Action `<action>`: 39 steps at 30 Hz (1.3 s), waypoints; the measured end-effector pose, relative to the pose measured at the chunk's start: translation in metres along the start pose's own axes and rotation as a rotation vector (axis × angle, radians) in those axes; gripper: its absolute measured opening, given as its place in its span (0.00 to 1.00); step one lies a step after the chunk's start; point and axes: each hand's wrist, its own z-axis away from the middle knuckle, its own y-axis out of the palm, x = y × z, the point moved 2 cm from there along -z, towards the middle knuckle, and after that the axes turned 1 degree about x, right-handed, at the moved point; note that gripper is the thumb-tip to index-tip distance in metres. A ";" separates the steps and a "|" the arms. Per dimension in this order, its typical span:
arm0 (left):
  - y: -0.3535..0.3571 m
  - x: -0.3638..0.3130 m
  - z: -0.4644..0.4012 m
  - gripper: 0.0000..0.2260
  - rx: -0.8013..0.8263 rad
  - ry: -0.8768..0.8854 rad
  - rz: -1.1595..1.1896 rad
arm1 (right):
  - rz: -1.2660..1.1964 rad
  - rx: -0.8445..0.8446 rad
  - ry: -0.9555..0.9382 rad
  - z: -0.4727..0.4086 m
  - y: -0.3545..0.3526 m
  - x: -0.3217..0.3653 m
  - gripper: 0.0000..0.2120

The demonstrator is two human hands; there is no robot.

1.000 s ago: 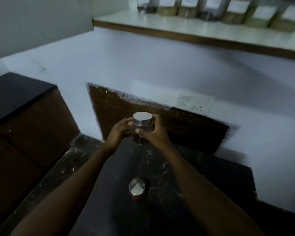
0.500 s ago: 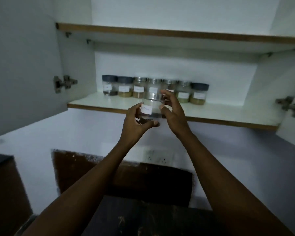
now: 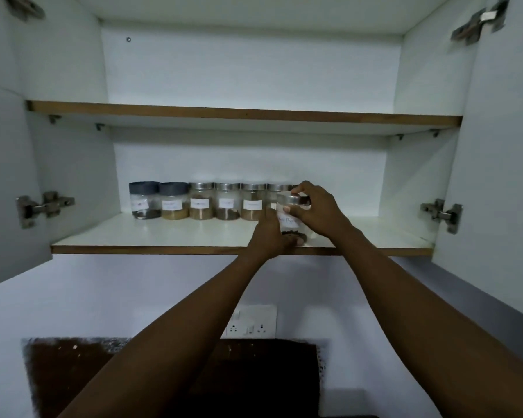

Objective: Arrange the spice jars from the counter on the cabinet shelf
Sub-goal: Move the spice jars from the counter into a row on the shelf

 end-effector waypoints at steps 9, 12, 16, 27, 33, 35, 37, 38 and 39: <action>0.058 -0.016 -0.058 0.24 0.272 -0.017 -0.285 | 0.310 -0.005 0.150 -0.033 -0.043 -0.075 0.19; 0.080 -0.020 -0.072 0.26 0.297 0.018 -0.296 | 0.296 -0.046 0.171 -0.039 -0.045 -0.094 0.16; 0.095 -0.025 -0.090 0.35 0.359 0.049 -0.324 | 0.293 -0.074 0.213 -0.049 -0.044 -0.114 0.15; 0.122 -0.006 -0.124 0.24 0.231 0.314 -0.423 | 0.336 -0.087 0.261 -0.085 -0.029 -0.152 0.17; 0.125 -0.003 -0.135 0.23 0.284 0.296 -0.478 | 0.392 -0.084 0.261 -0.090 -0.022 -0.161 0.18; 0.124 -0.005 -0.136 0.22 0.294 0.290 -0.489 | 0.386 -0.082 0.256 -0.091 -0.023 -0.161 0.19; 0.124 -0.006 -0.138 0.22 0.298 0.287 -0.493 | 0.387 -0.088 0.254 -0.090 -0.024 -0.161 0.20; 0.123 -0.005 -0.138 0.21 0.294 0.286 -0.488 | 0.391 -0.086 0.252 -0.088 -0.022 -0.161 0.21; 0.123 -0.005 -0.137 0.21 0.283 0.286 -0.478 | 0.396 -0.088 0.246 -0.085 -0.020 -0.162 0.23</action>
